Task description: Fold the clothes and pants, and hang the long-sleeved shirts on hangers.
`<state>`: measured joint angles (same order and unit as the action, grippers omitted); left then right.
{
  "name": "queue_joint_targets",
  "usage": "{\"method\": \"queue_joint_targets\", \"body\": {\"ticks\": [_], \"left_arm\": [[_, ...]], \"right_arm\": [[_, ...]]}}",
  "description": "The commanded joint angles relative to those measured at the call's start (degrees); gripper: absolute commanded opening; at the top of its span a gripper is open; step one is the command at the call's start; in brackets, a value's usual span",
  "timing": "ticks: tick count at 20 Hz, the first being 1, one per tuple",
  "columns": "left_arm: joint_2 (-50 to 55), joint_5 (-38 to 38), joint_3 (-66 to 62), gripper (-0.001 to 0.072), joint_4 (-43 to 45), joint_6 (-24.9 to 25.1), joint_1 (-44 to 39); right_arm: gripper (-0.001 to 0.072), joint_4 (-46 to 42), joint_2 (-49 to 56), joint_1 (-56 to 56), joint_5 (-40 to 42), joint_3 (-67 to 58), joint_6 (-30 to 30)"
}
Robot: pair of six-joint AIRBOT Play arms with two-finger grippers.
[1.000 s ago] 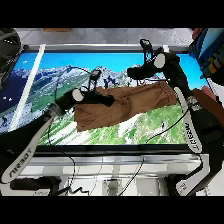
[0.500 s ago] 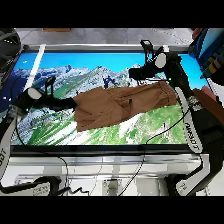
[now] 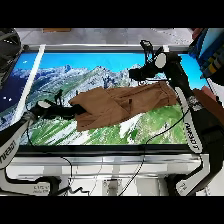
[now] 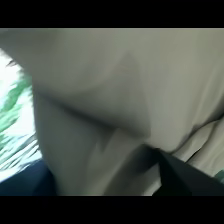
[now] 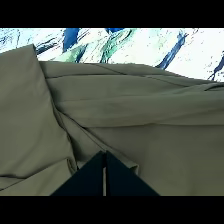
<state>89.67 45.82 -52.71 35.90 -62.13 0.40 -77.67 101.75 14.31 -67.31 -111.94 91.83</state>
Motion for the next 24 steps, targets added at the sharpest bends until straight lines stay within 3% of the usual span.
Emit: {"method": "queue_joint_targets", "body": {"ticks": [1, 2, 3, 5, 7, 9, 12, 15, 18, 24], "left_arm": [[2.2, -3.7, 0.3, 0.0378, -7.1, 4.5, -2.5], [2.1, -4.0, 0.0, 0.0141, -7.0, 4.5, -2.7], [2.0, -3.1, -0.8, 0.0020, -6.8, 4.6, -2.7], [0.8, -0.6, -4.2, 0.0018, -2.3, 4.5, -1.8], [-1.8, 2.5, -8.9, 0.0018, 8.2, 1.7, -0.7], [-4.8, 9.2, -14.8, 0.0018, 19.9, -3.1, -0.1], [-9.7, 20.0, -24.0, 0.0018, 32.2, -5.9, -1.1], [-15.0, 22.7, -30.2, 0.0018, 34.0, -7.0, -2.7], [-19.9, 22.7, -31.0, 0.0018, 34.0, -7.0, -5.2], [-24.2, 23.3, -31.0, 0.0019, 34.0, -12.3, -6.1]], "right_arm": [[0.0030, -0.2, 0.0, 0.0, -0.1, 0.0, 0.0], [0.0031, -0.6, 0.0, 0.0, -0.1, 0.0, 0.0], [0.0031, -1.2, 0.0, 0.0, -0.1, 0.0, -0.2], [0.0031, -3.9, 0.2, 0.0, 0.3, 0.0, -4.0], [0.0030, -6.8, 0.2, -0.4, 4.0, 2.0, -6.1], [0.0030, -5.8, 0.5, -1.2, 6.0, 4.9, -6.0], [0.0030, -0.3, 2.6, -1.0, 5.6, 7.9, -6.0], [0.0030, 11.4, 5.6, -0.3, 6.1, 9.4, -6.8], [0.0030, 22.6, 7.4, 2.1, 8.1, 9.4, -11.5], [0.0029, 25.6, 7.5, 10.7, 16.2, 9.4, -13.1]]}}
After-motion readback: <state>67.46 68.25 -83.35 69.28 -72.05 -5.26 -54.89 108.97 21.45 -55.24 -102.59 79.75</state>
